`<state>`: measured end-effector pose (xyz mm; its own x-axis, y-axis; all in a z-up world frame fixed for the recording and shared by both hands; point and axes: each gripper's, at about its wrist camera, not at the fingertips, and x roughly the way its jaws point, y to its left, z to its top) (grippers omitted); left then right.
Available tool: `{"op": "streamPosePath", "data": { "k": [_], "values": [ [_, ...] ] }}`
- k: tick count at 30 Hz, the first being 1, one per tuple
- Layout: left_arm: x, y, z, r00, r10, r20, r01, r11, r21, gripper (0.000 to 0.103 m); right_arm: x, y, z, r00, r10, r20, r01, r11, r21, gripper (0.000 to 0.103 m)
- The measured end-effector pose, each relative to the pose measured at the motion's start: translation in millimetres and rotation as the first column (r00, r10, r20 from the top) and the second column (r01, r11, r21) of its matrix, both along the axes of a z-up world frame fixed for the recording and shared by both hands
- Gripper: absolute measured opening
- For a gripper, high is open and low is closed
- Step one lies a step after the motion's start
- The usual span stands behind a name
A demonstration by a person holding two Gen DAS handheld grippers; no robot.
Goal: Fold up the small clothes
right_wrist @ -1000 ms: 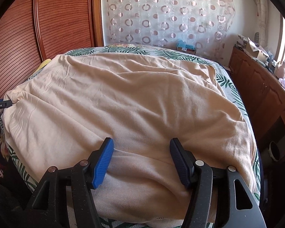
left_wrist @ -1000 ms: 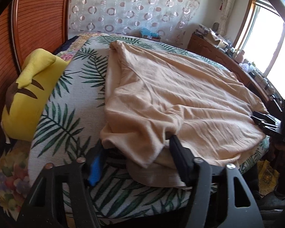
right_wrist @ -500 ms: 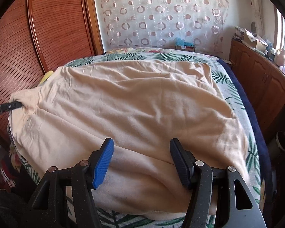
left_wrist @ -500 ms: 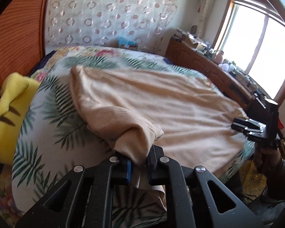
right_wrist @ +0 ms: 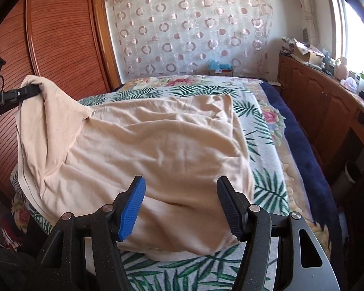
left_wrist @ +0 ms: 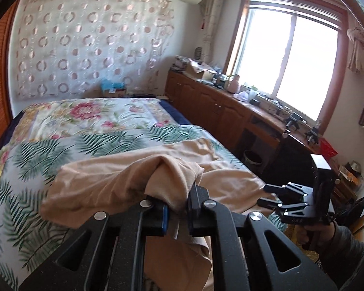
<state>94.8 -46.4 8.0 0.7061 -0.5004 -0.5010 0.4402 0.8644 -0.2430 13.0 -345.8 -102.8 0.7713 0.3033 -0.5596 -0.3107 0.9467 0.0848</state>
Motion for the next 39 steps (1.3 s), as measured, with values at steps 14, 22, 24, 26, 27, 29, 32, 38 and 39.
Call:
{"op": "streamPosePath", "data": {
  "k": [14,22,24,26,27,29,32,38,39],
  "values": [
    [12,-113,35,0.978,-0.206,0.011,0.206,0.978,0.017,0.012,-25,-24,6,0.995,-0.065,0.073,0.061,0.997,0.050,0.064],
    [9,-109,18,0.977,-0.211,-0.018,0.212,0.974,0.079,0.068,-24,-26,1,0.994,-0.085,0.064,0.082,0.995,0.053,0.064],
    [8,-99,15,0.985,-0.171,-0.013,0.171,0.982,0.081,0.068,-25,-25,4,0.994,-0.086,0.069,0.082,0.995,0.055,0.064],
    [5,-82,12,0.992,-0.126,-0.006,0.126,0.988,0.091,0.068,-24,-26,8,0.994,-0.082,0.073,0.077,0.995,0.056,0.064],
    [3,-70,10,0.995,-0.096,-0.001,0.095,0.991,0.091,0.068,-22,-23,9,0.994,-0.076,0.075,0.072,0.996,0.057,0.064],
    [0,-51,4,0.999,-0.045,0.006,0.044,0.994,0.099,0.068,-17,-18,11,0.995,-0.062,0.078,0.059,0.997,0.046,0.064],
    [-2,-25,-5,1.000,0.028,0.014,-0.030,0.991,0.131,0.068,-6,-8,16,0.996,-0.033,0.085,0.031,0.999,0.023,0.064],
    [-11,26,-24,0.987,0.160,0.012,-0.159,0.974,0.164,0.068,20,31,29,0.993,0.060,0.103,-0.060,0.998,0.000,0.064],
    [-11,31,-26,0.985,0.173,0.008,-0.172,0.971,0.165,0.068,25,40,31,0.991,0.080,0.105,-0.079,0.997,-0.008,0.063]
  ]
}}
